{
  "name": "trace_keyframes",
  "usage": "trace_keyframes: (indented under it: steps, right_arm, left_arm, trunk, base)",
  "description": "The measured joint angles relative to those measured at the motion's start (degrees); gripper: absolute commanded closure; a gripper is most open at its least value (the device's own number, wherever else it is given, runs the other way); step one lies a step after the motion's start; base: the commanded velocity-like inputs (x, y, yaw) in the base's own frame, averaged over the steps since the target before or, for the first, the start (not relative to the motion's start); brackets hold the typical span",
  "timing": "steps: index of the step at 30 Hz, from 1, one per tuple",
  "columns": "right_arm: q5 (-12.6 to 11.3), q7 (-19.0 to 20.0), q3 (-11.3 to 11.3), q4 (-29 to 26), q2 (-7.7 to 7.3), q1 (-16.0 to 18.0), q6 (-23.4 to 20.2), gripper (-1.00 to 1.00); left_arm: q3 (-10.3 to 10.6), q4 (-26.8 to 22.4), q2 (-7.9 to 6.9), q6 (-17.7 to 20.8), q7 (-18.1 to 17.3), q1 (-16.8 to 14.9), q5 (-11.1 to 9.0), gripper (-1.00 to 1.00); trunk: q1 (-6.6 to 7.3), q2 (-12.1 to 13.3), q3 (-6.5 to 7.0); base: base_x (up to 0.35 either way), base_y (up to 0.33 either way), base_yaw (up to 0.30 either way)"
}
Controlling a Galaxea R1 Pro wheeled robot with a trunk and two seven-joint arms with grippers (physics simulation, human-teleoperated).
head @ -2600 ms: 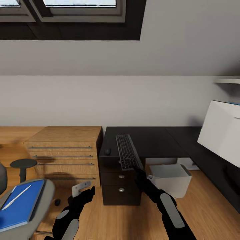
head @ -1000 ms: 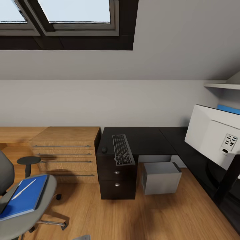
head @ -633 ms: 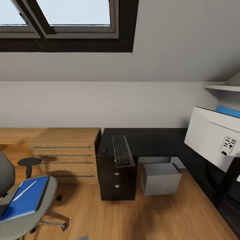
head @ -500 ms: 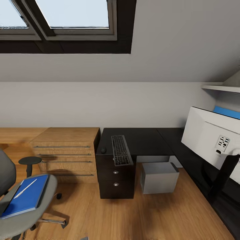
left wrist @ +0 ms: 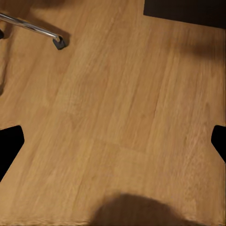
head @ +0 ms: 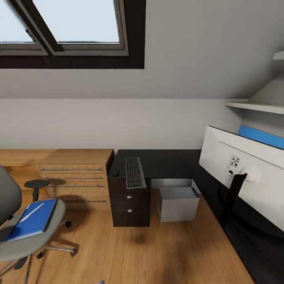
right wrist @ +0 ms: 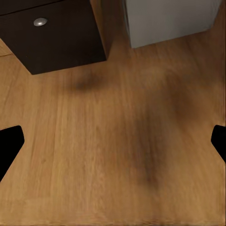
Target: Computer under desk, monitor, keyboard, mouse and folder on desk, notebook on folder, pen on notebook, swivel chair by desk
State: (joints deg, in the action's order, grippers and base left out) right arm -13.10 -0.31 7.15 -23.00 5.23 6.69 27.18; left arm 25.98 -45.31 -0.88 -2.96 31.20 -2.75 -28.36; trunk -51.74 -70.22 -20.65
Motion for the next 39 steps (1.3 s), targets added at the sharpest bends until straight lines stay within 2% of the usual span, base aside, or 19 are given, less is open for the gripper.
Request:
trace_keyframes:
  steps: [5,14,24,30,39]
  right_arm:
    - [0.0,-0.04,0.05,0.0,0.03,0.0,-0.15,-1.0]
    - [-0.25,-0.39,-0.07,-0.08,1.36,0.02,-0.52,-1.0]
    - [-0.35,-0.41,-0.08,-0.07,1.49,0.02,-0.54,-1.0]
    - [-0.28,-0.41,-0.08,-0.08,1.49,0.02,-0.47,-1.0]
    - [-0.21,-0.41,-0.08,-0.07,1.49,0.02,-0.45,-1.0]
  left_arm:
    - [-0.08,-0.01,-0.05,-0.09,-0.03,0.0,-0.04,-1.0]
    - [-0.37,-0.01,-0.2,-0.21,-0.1,0.0,-0.53,-1.0]
    - [-0.37,0.04,-0.19,-0.22,-0.11,0.0,-0.65,-1.0]
    - [-0.33,2.03,-0.1,-0.22,-0.16,-0.01,-0.67,-1.0]
    - [-2.51,3.18,-0.02,-0.22,-0.41,-0.02,-0.98,-1.0]
  trunk:
    - [1.1,2.01,0.9]
    - [3.07,5.62,2.52]
    - [5.27,9.63,4.32]
    - [6.59,12.04,5.39]
    - [8.57,15.66,7.01]
  base:
    - [-0.297,-0.168,0.0]
    - [-0.333,-0.022,0.0]
    - [-0.34,-0.001,0.0]
    - [-0.34,0.0,0.0]
    - [-0.34,0.0,0.0]
